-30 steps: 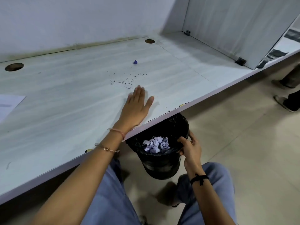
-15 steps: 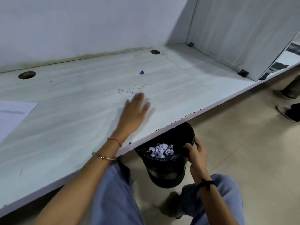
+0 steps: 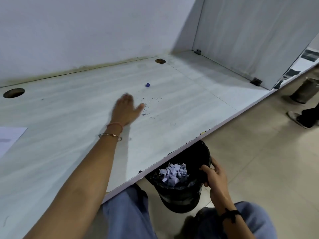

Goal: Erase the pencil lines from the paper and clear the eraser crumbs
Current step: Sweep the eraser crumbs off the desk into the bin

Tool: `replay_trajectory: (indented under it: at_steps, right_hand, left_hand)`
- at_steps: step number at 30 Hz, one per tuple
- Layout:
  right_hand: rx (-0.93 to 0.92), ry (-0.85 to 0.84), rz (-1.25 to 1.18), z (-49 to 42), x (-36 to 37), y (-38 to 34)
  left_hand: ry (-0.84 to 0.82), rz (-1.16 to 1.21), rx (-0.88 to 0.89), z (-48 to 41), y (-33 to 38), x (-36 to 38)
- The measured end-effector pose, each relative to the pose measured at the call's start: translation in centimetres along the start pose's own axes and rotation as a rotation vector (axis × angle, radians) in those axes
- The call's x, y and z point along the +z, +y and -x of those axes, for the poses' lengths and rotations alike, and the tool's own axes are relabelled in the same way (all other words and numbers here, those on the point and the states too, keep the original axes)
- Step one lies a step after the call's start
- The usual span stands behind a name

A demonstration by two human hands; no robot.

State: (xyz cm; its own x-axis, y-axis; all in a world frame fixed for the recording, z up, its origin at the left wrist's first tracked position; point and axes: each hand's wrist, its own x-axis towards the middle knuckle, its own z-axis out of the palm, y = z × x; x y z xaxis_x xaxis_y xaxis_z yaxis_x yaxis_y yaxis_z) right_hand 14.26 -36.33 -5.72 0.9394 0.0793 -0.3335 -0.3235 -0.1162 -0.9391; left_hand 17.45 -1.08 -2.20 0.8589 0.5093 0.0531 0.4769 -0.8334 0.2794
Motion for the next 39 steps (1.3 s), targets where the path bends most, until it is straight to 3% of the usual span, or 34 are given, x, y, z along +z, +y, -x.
replay_trajectory:
  at_steps: [4,6,9,12,13,17,20,22,23,25,28,30,34,37,39]
  right_hand:
    - [-0.005,-0.019,0.012,-0.4,0.0,0.0]
    - [-0.012,-0.014,0.015,-0.5,0.1,-0.1]
    - [-0.014,-0.001,0.021,-0.6,0.2,-0.4]
    - [-0.003,0.011,0.001,-0.2,0.4,-0.8]
    - [0.008,0.016,-0.012,-0.2,0.4,-0.8]
    - [0.035,0.016,-0.014,-0.2,0.7,-0.9]
    - [0.04,0.008,-0.004,-0.3,0.7,-1.0]
    - [0.039,-0.001,0.003,-0.3,0.7,-1.4]
    - [0.04,-0.001,0.007,-0.4,0.6,-1.6]
    - [0.039,-0.006,0.007,-0.5,0.4,-1.9]
    - [0.032,-0.034,0.007,-0.5,0.4,-2.1]
    - [0.024,-0.041,0.014,-0.7,0.4,-2.0]
    - [0.025,-0.044,0.035,-1.6,0.7,-1.7]
    - [0.018,-0.044,0.04,-1.7,0.8,-1.6]
    - [0.015,-0.045,0.023,-1.7,0.7,-1.7]
  left_hand:
    - [-0.201,0.153,0.352,3.2,4.3,0.4]
    - [-0.111,0.289,0.379,3.5,3.5,0.0]
    - [0.25,0.209,0.154,1.1,-0.9,-0.8]
    - [0.155,0.07,-0.217,-0.9,-5.4,-0.9]
    - [0.12,0.058,-0.247,-1.3,-5.8,-0.5]
    - [0.018,0.043,0.016,-0.1,0.4,-0.2]
    - [-0.11,0.041,0.356,2.2,5.8,0.0]
    - [-0.112,0.045,0.545,2.4,6.2,-0.2]
    - [-0.012,0.046,0.562,1.9,5.5,-0.5]
    - [0.087,0.182,0.359,-0.3,2.6,-0.6]
    - [0.154,0.089,-0.101,-2.5,-2.8,-1.0]
    - [0.15,0.013,-0.198,-3.7,-4.6,0.0]
    - [0.034,0.081,0.146,-4.7,-1.2,0.9]
    - [-0.068,0.003,0.525,-1.8,3.7,1.4]
    - [-0.173,0.039,0.622,-0.1,4.6,1.5]
